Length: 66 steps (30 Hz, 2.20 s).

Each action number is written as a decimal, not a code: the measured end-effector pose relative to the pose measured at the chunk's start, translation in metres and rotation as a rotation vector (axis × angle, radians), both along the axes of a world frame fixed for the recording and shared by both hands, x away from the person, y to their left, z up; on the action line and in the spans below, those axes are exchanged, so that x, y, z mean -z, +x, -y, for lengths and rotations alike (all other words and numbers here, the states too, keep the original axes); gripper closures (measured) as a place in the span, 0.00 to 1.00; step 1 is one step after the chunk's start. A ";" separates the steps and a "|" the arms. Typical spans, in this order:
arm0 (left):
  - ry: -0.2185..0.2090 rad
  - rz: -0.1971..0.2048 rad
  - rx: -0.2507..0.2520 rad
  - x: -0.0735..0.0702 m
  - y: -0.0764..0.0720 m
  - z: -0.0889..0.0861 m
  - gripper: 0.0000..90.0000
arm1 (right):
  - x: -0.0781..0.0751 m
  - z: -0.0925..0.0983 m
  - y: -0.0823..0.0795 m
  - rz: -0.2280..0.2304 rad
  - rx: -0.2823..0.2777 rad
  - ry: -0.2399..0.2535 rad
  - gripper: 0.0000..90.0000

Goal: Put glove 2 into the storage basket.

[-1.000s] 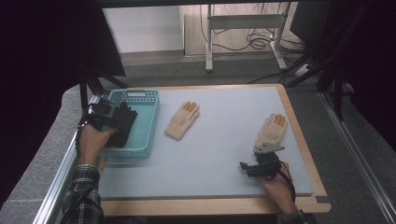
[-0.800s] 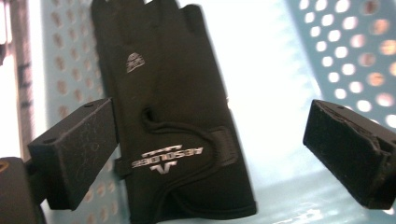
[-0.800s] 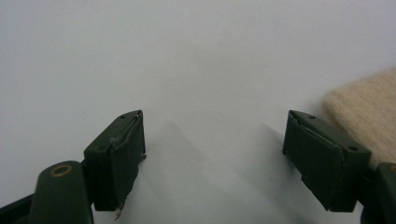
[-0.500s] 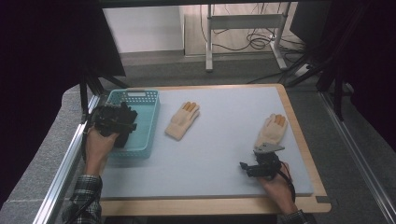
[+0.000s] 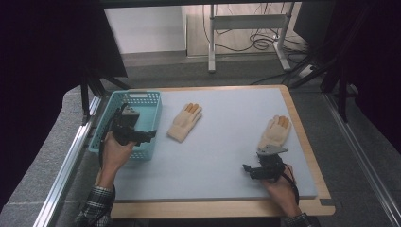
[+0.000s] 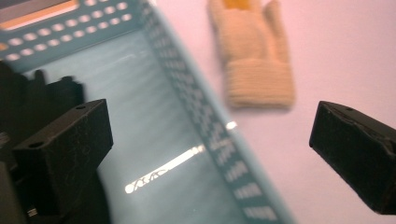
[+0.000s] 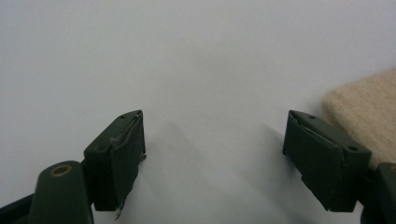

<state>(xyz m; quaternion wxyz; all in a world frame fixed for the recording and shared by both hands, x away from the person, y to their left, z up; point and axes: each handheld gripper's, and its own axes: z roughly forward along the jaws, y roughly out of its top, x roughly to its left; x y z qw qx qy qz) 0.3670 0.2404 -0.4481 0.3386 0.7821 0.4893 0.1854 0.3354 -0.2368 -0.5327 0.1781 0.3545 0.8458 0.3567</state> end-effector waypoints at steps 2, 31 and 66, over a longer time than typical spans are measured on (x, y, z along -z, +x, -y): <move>-0.023 0.009 0.023 0.001 -0.003 0.007 0.01 | 0.000 0.000 0.000 0.000 0.001 0.000 0.23; -0.069 0.081 0.233 0.054 -0.061 0.098 0.00 | 0.000 0.000 0.000 0.000 0.000 -0.001 0.23; 0.006 -0.024 0.170 0.102 -0.065 0.095 0.00 | -0.002 -0.002 -0.001 -0.012 0.006 0.037 0.30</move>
